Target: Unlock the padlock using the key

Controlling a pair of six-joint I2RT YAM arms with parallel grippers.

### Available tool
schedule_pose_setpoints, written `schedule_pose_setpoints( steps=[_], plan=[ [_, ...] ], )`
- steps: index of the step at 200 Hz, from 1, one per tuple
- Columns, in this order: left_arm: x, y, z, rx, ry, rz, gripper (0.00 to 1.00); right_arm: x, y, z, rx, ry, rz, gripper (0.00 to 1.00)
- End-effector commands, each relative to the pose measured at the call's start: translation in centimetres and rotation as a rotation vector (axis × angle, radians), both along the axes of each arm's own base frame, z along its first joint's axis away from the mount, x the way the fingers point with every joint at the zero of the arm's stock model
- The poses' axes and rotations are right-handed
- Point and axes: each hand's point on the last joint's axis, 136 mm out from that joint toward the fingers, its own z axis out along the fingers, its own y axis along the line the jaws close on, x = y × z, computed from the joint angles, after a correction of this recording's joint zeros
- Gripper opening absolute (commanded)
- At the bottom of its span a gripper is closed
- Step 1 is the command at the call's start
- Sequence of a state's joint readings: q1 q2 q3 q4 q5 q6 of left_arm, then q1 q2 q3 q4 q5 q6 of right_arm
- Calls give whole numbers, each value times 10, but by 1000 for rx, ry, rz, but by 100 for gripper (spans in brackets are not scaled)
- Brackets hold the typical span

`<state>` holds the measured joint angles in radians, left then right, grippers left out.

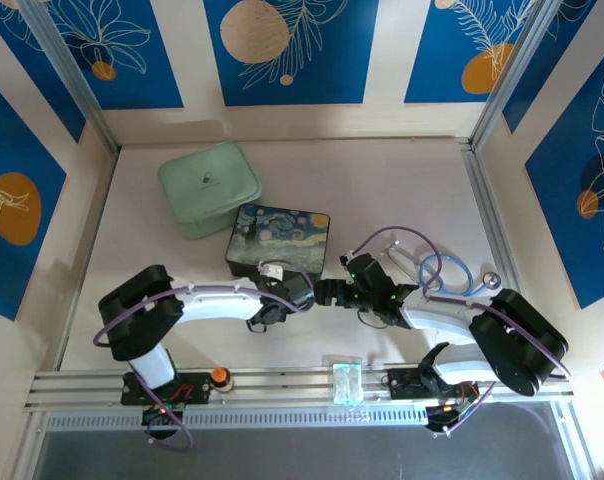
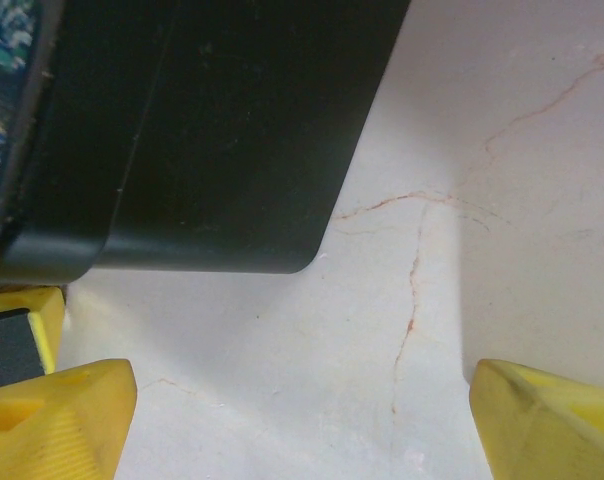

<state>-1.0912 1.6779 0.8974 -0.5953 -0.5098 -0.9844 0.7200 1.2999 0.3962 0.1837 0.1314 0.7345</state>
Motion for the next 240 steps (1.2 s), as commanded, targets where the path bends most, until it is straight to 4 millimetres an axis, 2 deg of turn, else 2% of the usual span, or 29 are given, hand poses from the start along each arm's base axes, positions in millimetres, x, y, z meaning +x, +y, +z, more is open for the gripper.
schedule_pose_setpoints(
  steps=[1, 33, 54, 71, 88, 101, 112, 116, 127, 154, 179, 196, 215, 223, 240],
  plan=[
    [-4, -2, 2, 6, 0, -31, 27, -13, -14, -21, -56, 61, -22, 88],
    [-11, -13, 5, -20, 1, -48, 30, -13, -13, -22, -55, 67, -23, 88],
    [-21, -20, -1, -68, 29, -56, 31, -13, -11, -23, -52, 67, -21, 88],
    [-26, -17, -2, -68, 34, -46, 32, -14, -8, -22, -48, 53, -16, 88],
    [-23, -10, 7, -64, 1, -38, 35, -14, -5, -18, -41, 37, -9, 88],
    [-20, -10, 19, -84, -25, -56, 54, -14, -2, -12, -30, 27, 1, 90],
    [-17, -14, 31, -118, -44, -91, 81, -12, -4, -7, -44, 30, -24, 100],
    [-15, -13, 36, -126, -53, -101, 89, -12, -7, -5, -56, 40, -34, 99],
    [-11, -13, 51, -153, -77, -133, 99, -13, -7, 0, -73, 38, -14, 99],
    [-1, -9, 95, -222, -158, -213, 99, -16, -3, 6, -47, 16, 16, 99],
    [12, 8, 135, -179, -262, -299, 99, -19, -5, 14, -15, -26, -6, 99],
    [12, 1, 151, -164, -231, -485, 96, -22, -1, 22, 9, -63, 4, 99],
    [25, 6, 172, -62, -245, -556, 99, -28, 7, 30, 15, -87, 49, 99],
    [28, 5, 177, -3, -259, -633, 96, -32, 12, 33, 29, -110, 78, 100],
    [30, 1, 180, 108, -272, -817, 81, -39, 22, 39, 74, -159, 116, 100]
  ],
)
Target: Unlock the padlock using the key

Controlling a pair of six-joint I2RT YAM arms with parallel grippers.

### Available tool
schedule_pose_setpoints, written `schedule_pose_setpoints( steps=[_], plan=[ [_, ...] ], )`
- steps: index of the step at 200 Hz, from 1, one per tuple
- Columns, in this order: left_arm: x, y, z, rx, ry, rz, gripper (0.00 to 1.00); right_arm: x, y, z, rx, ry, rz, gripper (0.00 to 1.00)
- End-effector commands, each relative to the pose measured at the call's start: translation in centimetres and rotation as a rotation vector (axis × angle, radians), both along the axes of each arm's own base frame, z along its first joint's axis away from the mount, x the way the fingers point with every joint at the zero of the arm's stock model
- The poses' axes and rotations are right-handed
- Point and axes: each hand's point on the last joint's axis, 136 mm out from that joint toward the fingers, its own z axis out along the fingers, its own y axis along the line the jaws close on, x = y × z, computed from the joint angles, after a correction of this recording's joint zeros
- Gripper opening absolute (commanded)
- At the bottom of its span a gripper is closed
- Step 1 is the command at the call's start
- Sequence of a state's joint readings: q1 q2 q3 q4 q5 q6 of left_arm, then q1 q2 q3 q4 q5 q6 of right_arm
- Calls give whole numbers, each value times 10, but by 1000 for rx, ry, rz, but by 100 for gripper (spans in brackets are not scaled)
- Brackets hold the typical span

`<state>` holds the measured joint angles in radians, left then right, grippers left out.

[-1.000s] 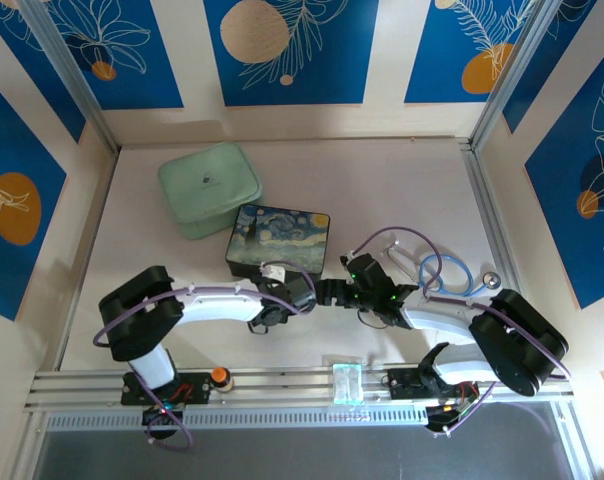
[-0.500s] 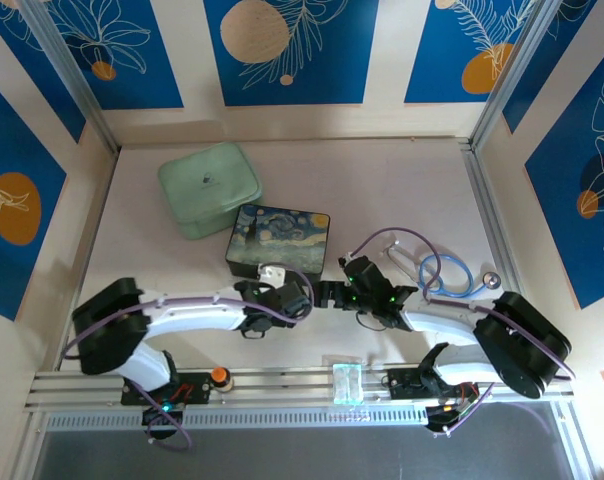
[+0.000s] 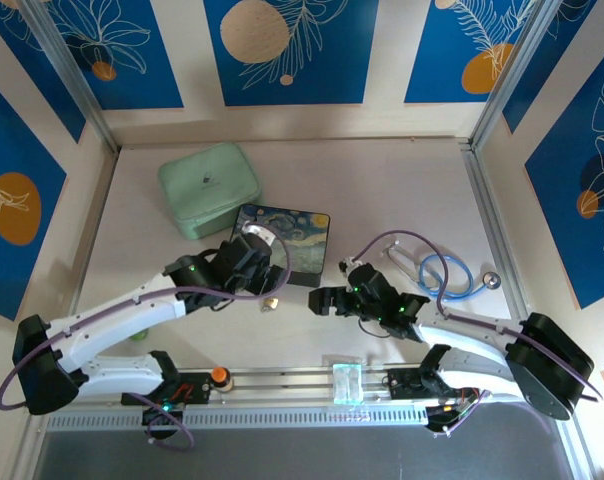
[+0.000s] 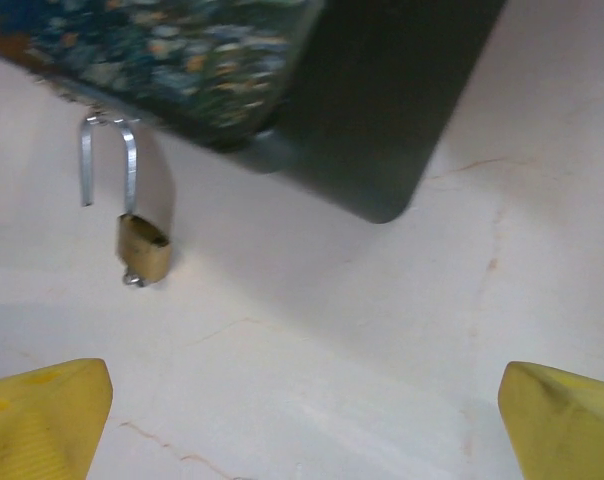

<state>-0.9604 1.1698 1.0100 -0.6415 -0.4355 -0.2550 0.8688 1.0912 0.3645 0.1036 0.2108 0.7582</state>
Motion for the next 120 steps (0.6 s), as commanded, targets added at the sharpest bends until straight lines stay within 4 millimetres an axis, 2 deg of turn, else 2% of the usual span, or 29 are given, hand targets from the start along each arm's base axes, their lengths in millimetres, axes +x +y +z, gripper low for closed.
schedule_pose_setpoints(
  steps=[1, 20, 34, 42, 59, 77, 102, 116, 120],
  plan=[
    [-2, 1, 4, 251, -67, -285, 81, -7, 8, 5, 35, -67, 42, 100],
    [2, 4, -3, 335, -53, -382, 79, -10, 12, 6, 63, -84, 52, 99],
    [-4, 1, -17, 355, 16, -518, 67, -12, 13, 5, 61, -84, 57, 100],
    [-6, -1, -25, 378, 42, -584, 65, -12, 13, 4, 56, -85, 59, 100],
    [3, 0, -36, 480, 79, -613, 68, -13, 14, 4, 59, -91, 68, 100],
    [14, 4, -49, 574, 96, -621, 83, -15, 18, 8, 76, -93, 89, 99],
    [26, 3, -54, 542, 77, -634, 86, -18, 27, 13, 112, -66, 109, 100],
    [32, 3, -52, 523, 46, -638, 86, -19, 33, 12, 96, -48, 97, 95],
    [32, 4, -52, 518, 42, -642, 90, -19, 33, 9, 84, -43, 86, 94]
  ],
)
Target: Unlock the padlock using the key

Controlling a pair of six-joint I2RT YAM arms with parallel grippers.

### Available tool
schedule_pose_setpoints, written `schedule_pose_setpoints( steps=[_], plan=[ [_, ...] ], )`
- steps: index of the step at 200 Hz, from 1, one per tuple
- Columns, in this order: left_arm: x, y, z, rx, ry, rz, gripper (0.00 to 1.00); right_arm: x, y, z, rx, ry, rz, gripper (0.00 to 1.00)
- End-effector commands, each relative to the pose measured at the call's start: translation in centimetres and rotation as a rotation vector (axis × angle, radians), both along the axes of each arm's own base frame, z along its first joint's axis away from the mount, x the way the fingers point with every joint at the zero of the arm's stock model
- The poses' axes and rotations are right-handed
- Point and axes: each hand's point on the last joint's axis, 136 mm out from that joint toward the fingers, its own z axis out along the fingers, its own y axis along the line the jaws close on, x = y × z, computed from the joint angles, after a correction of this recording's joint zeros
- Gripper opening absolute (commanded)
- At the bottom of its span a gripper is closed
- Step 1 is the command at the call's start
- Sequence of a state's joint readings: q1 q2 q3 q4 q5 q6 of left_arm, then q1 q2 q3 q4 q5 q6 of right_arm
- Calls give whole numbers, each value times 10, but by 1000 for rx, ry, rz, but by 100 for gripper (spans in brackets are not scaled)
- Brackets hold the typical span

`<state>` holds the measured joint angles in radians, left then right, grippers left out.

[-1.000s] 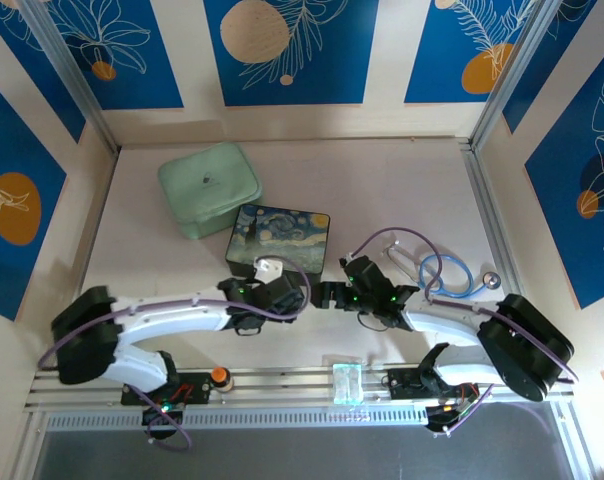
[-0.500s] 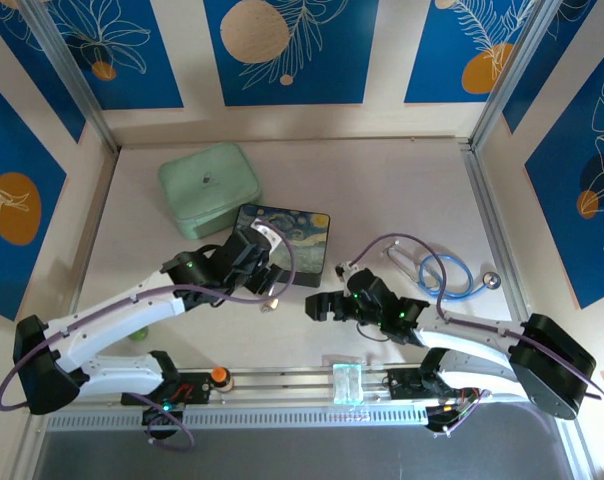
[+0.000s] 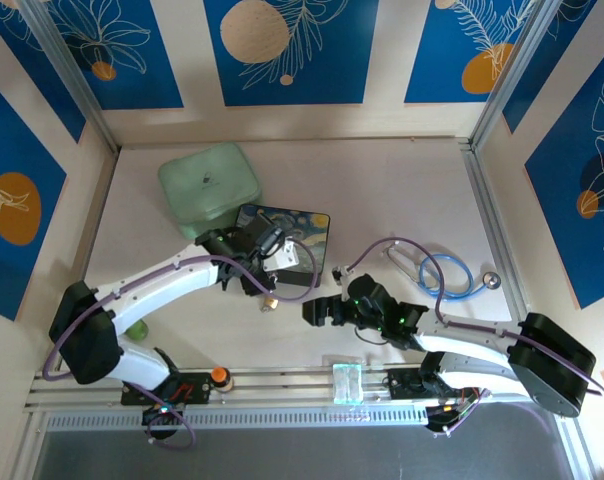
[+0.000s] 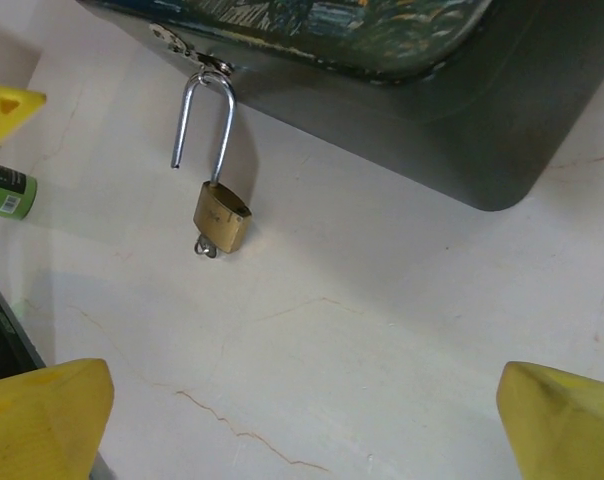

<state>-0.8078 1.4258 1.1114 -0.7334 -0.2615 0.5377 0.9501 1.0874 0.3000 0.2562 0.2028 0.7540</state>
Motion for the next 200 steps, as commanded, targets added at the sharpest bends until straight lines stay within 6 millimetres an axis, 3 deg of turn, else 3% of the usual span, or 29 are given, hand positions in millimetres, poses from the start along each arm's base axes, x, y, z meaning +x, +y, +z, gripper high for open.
schedule_pose_setpoints(
  steps=[1, 19, 44, 53, 84, 113, 130, 151, 200],
  plan=[
    [8, 0, 7, -33, -31, -69, 90, -1, 13, 5, 6, 15, -4, 94],
    [2, 1, 0, -59, 42, -68, 90, 0, 24, 0, -39, 42, -36, 89],
    [9, 8, -9, -60, 25, 26, 88, 3, 46, -4, -85, 64, -76, 81],
    [15, 8, -7, -126, -4, 61, 88, 6, 54, -4, -101, 66, -95, 80],
    [23, 6, 30, -264, -67, 138, 88, 18, 67, -13, -179, 91, -162, 74],
    [40, 26, 28, -250, -101, 254, 87, 23, 79, -24, -182, 108, -175, 69],
    [59, 39, 28, -413, -147, 405, 89, 25, 91, -26, -179, 117, -146, 69],
    [63, 35, 38, -553, -206, 416, 89, 26, 102, -30, -219, 112, -95, 70],
    [68, 43, 15, -535, -196, 501, 89, 31, 104, -54, -284, 182, -122, 68]
  ],
)
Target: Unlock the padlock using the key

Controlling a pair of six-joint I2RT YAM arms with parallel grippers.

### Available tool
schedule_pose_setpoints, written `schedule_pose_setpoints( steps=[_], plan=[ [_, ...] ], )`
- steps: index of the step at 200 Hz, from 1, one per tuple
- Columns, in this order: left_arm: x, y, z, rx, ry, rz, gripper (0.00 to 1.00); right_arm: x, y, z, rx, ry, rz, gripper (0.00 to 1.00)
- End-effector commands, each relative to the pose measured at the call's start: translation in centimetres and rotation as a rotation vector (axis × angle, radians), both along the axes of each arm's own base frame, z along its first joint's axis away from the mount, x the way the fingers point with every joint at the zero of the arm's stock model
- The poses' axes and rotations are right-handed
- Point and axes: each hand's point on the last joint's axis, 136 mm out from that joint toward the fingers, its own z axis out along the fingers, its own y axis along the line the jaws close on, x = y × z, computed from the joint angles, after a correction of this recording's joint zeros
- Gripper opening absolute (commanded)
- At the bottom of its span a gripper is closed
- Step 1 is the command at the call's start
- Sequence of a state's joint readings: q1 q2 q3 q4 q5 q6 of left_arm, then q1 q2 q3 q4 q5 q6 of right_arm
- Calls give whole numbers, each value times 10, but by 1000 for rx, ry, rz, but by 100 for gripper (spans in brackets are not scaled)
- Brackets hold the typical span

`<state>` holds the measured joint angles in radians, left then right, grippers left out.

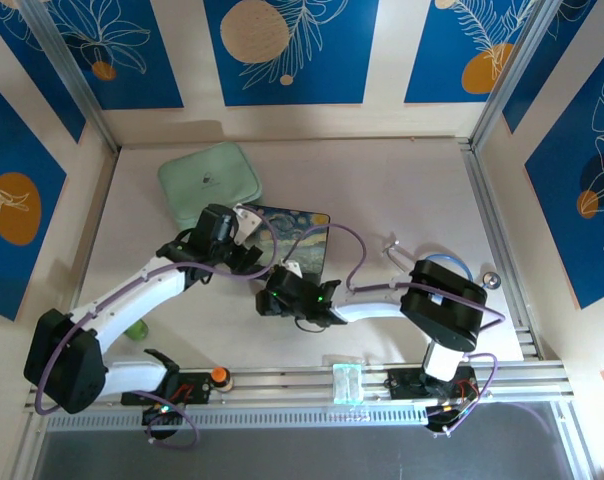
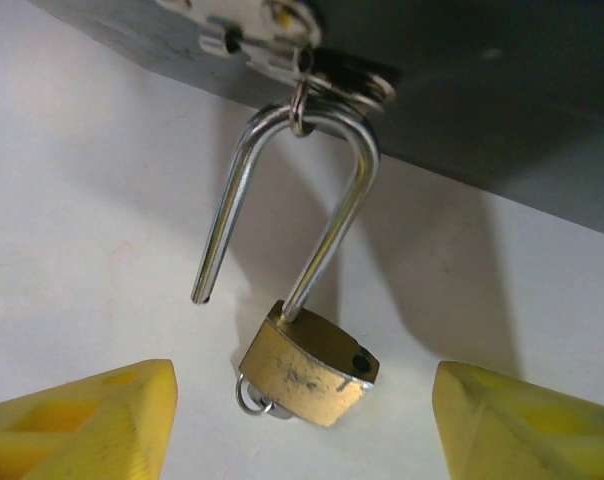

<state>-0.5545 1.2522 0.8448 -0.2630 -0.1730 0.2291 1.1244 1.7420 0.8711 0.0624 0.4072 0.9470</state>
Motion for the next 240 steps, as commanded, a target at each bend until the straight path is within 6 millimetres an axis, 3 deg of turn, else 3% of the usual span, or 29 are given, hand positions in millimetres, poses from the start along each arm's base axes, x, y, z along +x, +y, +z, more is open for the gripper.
schedule_pose_setpoints(
  steps=[1, 45, 113, 188, 227, 240],
  plan=[
    [6, -2, -3, -67, -20, 57, 89, 0, -4, -16, -55, 50, -13, 68],
    [8, 6, -6, -59, -11, 119, 89, 0, -23, -33, -248, 61, -49, 63],
    [8, 8, -4, -62, -25, 123, 90, -2, -37, -43, -331, 56, -64, 51],
    [-1, -5, -3, -96, -5, 60, 95, -9, -53, -41, -336, 59, -66, 35],
    [-10, -22, -6, -43, 13, -30, 96, -24, -79, -42, -314, 80, -76, 33],
    [-17, -36, -6, -33, 8, -106, 96, -27, -89, -46, -307, 91, -81, 33]
  ],
)
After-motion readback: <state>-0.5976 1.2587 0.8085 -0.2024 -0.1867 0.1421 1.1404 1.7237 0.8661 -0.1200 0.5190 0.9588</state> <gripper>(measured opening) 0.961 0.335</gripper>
